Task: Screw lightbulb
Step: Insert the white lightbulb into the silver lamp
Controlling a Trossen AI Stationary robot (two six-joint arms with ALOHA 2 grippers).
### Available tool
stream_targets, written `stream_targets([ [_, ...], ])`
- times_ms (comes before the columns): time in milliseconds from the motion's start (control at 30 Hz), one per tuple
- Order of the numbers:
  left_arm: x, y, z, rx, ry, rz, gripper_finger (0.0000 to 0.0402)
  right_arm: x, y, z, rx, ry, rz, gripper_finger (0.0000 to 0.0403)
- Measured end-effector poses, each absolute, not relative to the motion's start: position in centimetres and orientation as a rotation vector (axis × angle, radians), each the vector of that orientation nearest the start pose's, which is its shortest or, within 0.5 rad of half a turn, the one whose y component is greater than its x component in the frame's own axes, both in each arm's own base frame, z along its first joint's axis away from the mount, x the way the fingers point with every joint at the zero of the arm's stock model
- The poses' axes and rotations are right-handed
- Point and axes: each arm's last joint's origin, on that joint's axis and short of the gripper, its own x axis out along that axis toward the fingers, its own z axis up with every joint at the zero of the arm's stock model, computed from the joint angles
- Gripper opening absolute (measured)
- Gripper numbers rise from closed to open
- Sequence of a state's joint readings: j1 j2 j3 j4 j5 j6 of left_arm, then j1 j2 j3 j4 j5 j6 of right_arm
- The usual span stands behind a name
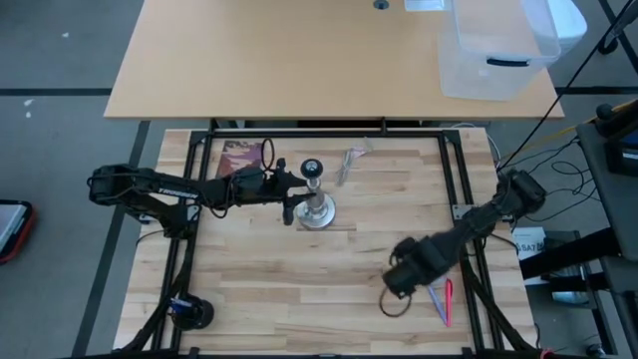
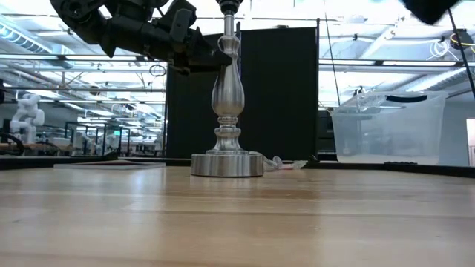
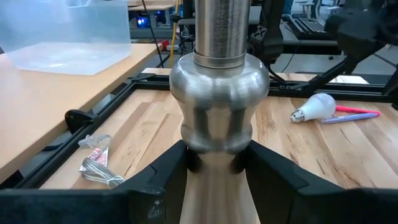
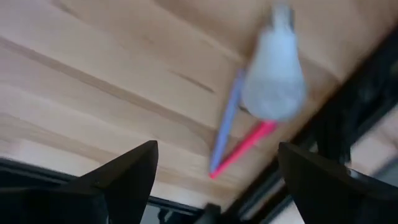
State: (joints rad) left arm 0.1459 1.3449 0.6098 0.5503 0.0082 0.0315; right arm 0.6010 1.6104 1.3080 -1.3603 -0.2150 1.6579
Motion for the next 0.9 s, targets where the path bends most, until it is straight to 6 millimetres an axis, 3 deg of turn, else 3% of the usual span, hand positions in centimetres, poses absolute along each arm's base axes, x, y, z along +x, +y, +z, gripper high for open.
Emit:
stream_targets([
  [200, 27.5, 4.0, 22.3, 0.017, 0.185, 0.133, 0.0151, 19.6, 17.9, 22.7, 0.840, 1.625, -0.967, 0.0325],
  [533, 27.5, 4.0, 22.3, 0.002, 0.184, 0.134, 0.0151, 17.3, 16.5, 16.7, 0.754, 1.608, -1.033, 0.0325],
  [700, 27.5, 4.0, 22.3, -0.001, 0.183, 0.135, 0.0151, 16.9, 15.9, 15.9, 0.714, 1.569, -1.054, 0.0325],
  [900, 27.5, 4.0, 22.3, -0.005, 0.183, 0.135, 0.0151, 17.5, 15.3, 16.4, 0.642, 1.513, -1.042, 0.0325],
])
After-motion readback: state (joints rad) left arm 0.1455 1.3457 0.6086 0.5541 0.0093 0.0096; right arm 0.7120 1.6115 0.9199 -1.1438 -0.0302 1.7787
